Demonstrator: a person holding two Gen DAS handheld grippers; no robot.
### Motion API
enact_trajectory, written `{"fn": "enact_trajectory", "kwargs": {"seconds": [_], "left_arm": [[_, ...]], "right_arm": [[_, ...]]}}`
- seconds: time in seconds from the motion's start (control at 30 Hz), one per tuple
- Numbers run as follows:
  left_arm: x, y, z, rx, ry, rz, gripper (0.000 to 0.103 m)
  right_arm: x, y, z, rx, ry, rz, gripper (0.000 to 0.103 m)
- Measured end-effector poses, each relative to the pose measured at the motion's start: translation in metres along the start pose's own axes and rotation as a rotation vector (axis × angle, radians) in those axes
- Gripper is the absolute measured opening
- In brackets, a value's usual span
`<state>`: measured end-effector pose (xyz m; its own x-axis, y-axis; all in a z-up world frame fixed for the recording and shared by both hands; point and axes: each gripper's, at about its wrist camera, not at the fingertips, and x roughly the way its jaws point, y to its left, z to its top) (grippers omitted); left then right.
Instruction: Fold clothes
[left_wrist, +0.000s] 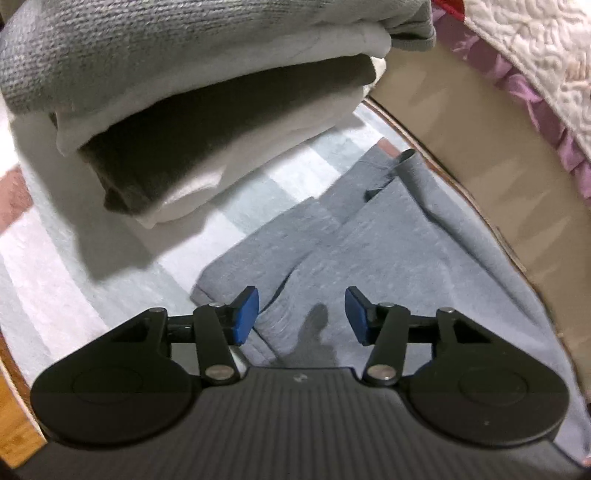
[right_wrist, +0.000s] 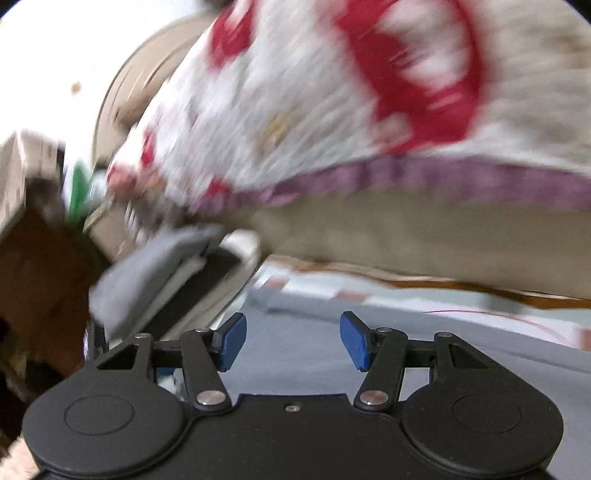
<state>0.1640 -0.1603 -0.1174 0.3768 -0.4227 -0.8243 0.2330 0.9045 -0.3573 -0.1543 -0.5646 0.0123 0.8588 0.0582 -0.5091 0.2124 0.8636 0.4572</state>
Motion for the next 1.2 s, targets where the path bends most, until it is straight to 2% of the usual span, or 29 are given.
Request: {"fn": "enact_trajectory", "kwargs": {"seconds": [0.13, 0.23, 0.27, 0.3, 0.33, 0.47, 0.5, 0.57, 0.63, 0.7, 0.8, 0.83, 0.87, 0.9, 0.93, 0.97, 1.03, 1.13, 1.2], "left_arm": [[0.015, -0.002, -0.003, 0.012, 0.031, 0.02, 0.058], [0.025, -0.009, -0.006, 0.048, 0.067, 0.002, 0.053], [0.023, -0.015, -0.008, 0.089, 0.06, 0.01, 0.024], [0.02, -0.022, -0.008, 0.142, 0.047, 0.028, 0.009], [0.015, -0.028, -0.01, 0.184, 0.033, 0.024, 0.007], [-0.015, -0.014, -0.004, 0.014, -0.065, -0.225, 0.006], [-0.021, -0.014, -0.004, 0.016, -0.078, -0.235, 0.006], [-0.029, -0.02, -0.007, 0.078, -0.092, -0.199, 0.006], [-0.027, -0.026, -0.012, 0.133, -0.071, -0.152, 0.006], [-0.023, -0.025, -0.016, 0.138, -0.047, -0.116, 0.006], [-0.024, -0.016, -0.019, 0.091, -0.058, -0.142, 0.006], [-0.028, -0.015, -0.02, 0.086, -0.067, -0.158, 0.006], [-0.031, -0.015, -0.021, 0.093, -0.071, -0.175, 0.006], [-0.033, -0.015, -0.023, 0.1, -0.076, -0.193, 0.006], [-0.033, -0.014, -0.023, 0.098, -0.071, -0.204, 0.006], [-0.033, -0.013, -0.022, 0.097, -0.066, -0.216, 0.006], [-0.031, -0.011, -0.023, 0.092, -0.055, -0.225, 0.007], [-0.025, -0.013, -0.023, 0.102, -0.026, -0.235, 0.007], [-0.018, -0.019, -0.023, 0.13, -0.002, -0.255, 0.009]], "right_arm": [[0.087, 0.029, -0.007, -0.064, 0.099, 0.036, 0.062], [0.129, 0.054, -0.01, -0.206, 0.126, 0.017, 0.062], [0.145, 0.062, -0.009, -0.283, 0.129, 0.01, 0.062], [0.157, 0.067, -0.007, -0.346, 0.131, 0.007, 0.062], [0.169, 0.072, -0.005, -0.409, 0.134, 0.004, 0.062], [0.223, 0.089, -0.006, -0.626, 0.182, -0.005, 0.061], [0.235, 0.092, -0.007, -0.673, 0.196, -0.008, 0.061], [0.266, 0.099, -0.011, -0.756, 0.221, -0.021, 0.058], [0.296, 0.103, -0.015, -0.834, 0.241, -0.057, 0.056], [0.32, 0.106, -0.022, -0.907, 0.251, -0.097, 0.056], [0.355, 0.101, -0.03, -0.957, 0.292, -0.159, 0.056], [0.361, 0.097, -0.032, -0.966, 0.292, -0.159, 0.054], [0.368, 0.094, -0.033, -0.975, 0.292, -0.159, 0.048], [0.368, 0.091, -0.029, -0.958, 0.268, -0.124, 0.028], [0.369, 0.086, -0.022, -0.902, 0.279, -0.115, 0.004], [0.366, 0.078, -0.01, -0.788, 0.253, -0.108, 0.0], [0.351, 0.055, 0.011, -0.565, 0.175, -0.048, 0.0], [0.334, 0.031, 0.028, -0.43, 0.109, -0.064, 0.0], [0.326, 0.018, 0.035, -0.369, 0.105, -0.053, 0.0]]}}
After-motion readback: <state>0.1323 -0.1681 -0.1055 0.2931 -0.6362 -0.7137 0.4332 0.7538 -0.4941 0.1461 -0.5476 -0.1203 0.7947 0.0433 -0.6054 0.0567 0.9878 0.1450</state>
